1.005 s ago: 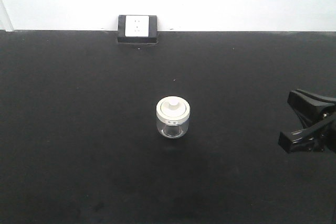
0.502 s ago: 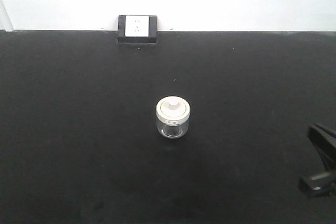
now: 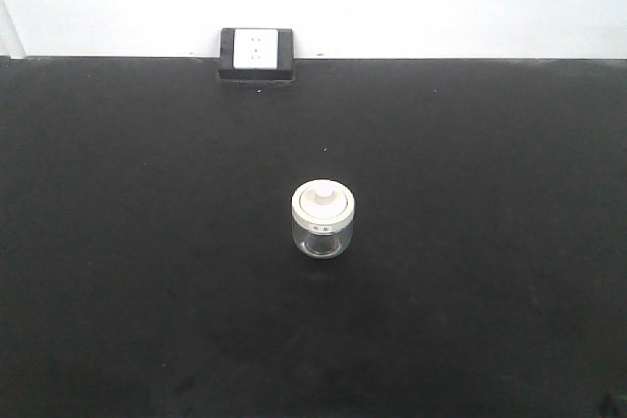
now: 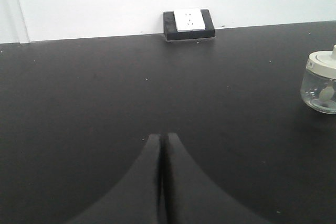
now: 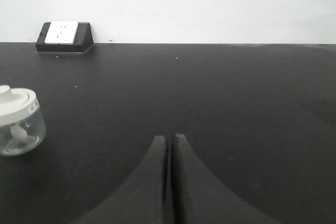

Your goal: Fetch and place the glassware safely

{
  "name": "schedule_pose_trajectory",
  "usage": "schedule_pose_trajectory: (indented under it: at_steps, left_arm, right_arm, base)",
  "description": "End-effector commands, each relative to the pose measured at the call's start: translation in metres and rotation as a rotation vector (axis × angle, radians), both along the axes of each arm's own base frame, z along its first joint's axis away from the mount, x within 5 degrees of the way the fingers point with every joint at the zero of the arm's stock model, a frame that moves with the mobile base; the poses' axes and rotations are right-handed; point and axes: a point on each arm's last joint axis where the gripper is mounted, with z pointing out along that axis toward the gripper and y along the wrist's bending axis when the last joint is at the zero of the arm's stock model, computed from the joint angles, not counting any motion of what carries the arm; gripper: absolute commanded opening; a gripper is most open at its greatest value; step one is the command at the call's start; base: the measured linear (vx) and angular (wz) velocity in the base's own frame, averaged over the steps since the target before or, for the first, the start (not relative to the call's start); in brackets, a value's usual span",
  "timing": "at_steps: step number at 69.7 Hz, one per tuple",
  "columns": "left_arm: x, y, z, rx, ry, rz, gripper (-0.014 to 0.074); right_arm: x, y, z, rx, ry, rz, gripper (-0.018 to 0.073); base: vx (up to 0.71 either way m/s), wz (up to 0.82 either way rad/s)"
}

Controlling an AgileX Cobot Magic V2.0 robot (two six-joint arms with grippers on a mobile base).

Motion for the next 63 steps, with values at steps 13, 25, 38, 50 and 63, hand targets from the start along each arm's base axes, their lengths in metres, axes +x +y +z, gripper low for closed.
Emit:
schedule_pose_trajectory:
  at_steps: [13, 25, 38, 50, 63]
  left_arm:
    - [0.001, 0.0, -0.002, -0.025, -0.053, 0.0, -0.0007]
    - [0.001, 0.0, -0.002, -0.025, -0.053, 0.0, -0.0007]
    - [0.001, 0.0, -0.002, -0.024, -0.053, 0.0, -0.0007]
    - [0.001, 0.0, -0.002, -0.024, -0.053, 0.0, -0.0007]
    - [0.001, 0.0, -0.002, -0.024, -0.053, 0.0, -0.0007]
  right_arm:
    - [-0.011, -0.001, -0.015, -0.01, -0.129, -0.001, -0.0003]
    - [-0.018, -0.001, -0.015, -0.01, -0.164, -0.007, -0.0003]
    - [-0.02, -0.001, -0.015, -0.01, -0.168, -0.008, -0.0003]
    - [-0.02, -0.001, -0.015, -0.009, -0.168, -0.008, -0.0003]
    - [-0.02, -0.001, -0.015, -0.009, -0.168, -0.008, -0.0003]
  base:
    - [0.0, 0.0]
    - [0.0, 0.0]
    - [0.0, 0.0]
    - [0.0, 0.0]
    - [0.0, 0.0]
